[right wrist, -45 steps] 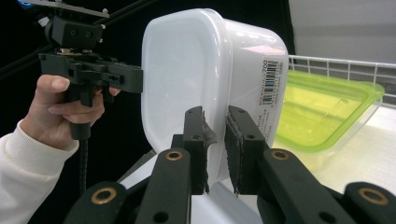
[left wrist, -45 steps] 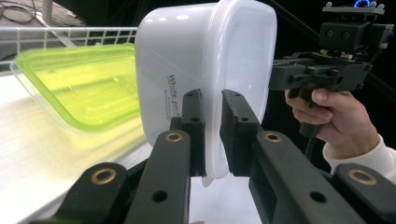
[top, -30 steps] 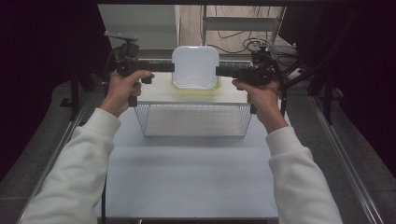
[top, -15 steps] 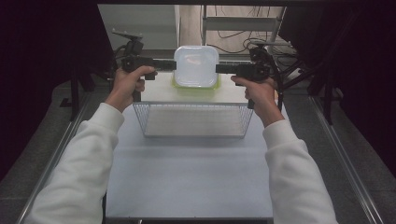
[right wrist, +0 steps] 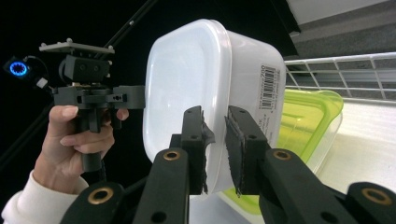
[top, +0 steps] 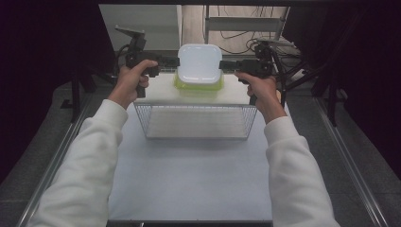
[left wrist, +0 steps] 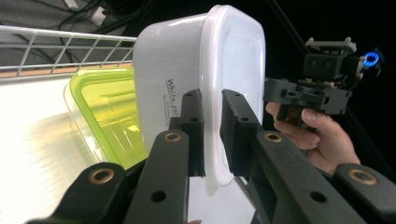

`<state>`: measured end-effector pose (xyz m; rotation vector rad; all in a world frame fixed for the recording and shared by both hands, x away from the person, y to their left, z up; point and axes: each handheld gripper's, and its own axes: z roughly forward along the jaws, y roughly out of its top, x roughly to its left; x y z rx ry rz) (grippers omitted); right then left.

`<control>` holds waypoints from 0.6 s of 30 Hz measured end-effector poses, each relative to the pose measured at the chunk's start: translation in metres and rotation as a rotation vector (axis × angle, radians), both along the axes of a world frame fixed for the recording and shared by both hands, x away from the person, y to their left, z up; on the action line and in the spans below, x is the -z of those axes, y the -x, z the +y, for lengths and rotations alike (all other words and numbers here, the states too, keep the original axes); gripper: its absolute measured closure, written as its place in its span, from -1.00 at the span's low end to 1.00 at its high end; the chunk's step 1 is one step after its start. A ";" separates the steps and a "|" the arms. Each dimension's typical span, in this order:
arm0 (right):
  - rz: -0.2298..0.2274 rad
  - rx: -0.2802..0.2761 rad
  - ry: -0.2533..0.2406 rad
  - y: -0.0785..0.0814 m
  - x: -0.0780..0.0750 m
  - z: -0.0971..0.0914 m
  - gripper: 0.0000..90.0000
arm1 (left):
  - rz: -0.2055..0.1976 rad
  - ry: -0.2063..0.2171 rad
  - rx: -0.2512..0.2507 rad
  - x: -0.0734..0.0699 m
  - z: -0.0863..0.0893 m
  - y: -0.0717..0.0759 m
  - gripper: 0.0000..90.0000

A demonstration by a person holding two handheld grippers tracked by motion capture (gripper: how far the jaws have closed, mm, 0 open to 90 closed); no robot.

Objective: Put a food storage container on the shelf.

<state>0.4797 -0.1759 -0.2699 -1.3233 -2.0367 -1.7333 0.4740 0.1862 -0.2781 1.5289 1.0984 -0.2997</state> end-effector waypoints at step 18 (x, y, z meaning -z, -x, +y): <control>0.154 0.050 -0.119 -0.027 0.014 0.000 0.60 | 0.106 0.104 -0.063 0.015 0.003 -0.025 0.68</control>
